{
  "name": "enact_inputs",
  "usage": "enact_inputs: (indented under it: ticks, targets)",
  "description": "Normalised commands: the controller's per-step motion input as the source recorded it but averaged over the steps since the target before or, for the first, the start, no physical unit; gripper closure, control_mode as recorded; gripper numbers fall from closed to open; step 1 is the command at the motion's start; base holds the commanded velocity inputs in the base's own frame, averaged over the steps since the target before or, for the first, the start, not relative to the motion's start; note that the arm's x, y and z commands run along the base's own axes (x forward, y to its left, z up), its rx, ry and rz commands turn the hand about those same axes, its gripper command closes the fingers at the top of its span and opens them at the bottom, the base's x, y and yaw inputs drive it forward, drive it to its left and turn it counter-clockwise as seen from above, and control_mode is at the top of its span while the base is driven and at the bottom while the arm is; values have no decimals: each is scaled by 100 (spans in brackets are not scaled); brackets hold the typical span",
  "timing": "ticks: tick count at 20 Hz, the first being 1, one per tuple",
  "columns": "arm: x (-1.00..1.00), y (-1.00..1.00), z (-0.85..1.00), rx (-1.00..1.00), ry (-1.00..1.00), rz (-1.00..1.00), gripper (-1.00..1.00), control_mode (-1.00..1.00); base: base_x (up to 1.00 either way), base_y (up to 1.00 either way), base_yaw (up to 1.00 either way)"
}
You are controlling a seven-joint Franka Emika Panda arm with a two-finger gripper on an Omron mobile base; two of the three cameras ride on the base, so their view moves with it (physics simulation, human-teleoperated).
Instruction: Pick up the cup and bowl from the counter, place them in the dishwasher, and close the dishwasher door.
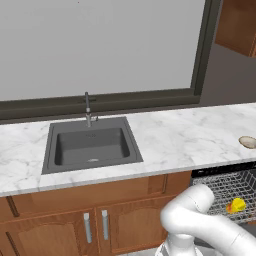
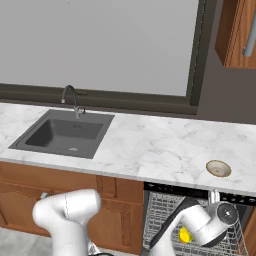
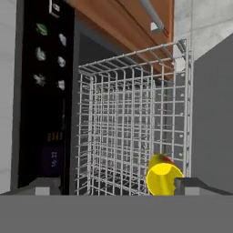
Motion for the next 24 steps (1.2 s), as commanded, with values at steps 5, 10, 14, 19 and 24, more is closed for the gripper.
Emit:
enact_inputs:
  ticks: [5,10,14,19,24]
  targets:
    - [-13,-12,57,10,-2,0,-100,-100,0,0,0]
    - [-6,0,43,2,-2,0,-100,-100,0,0,0]
    - [-3,0,37,0,-3,0,-100,-100,0,0,0]
    - [1,0,27,0,-2,0,-100,-100,0,0,0]
    - [13,0,25,0,0,0,-100,-100,0,0,0]
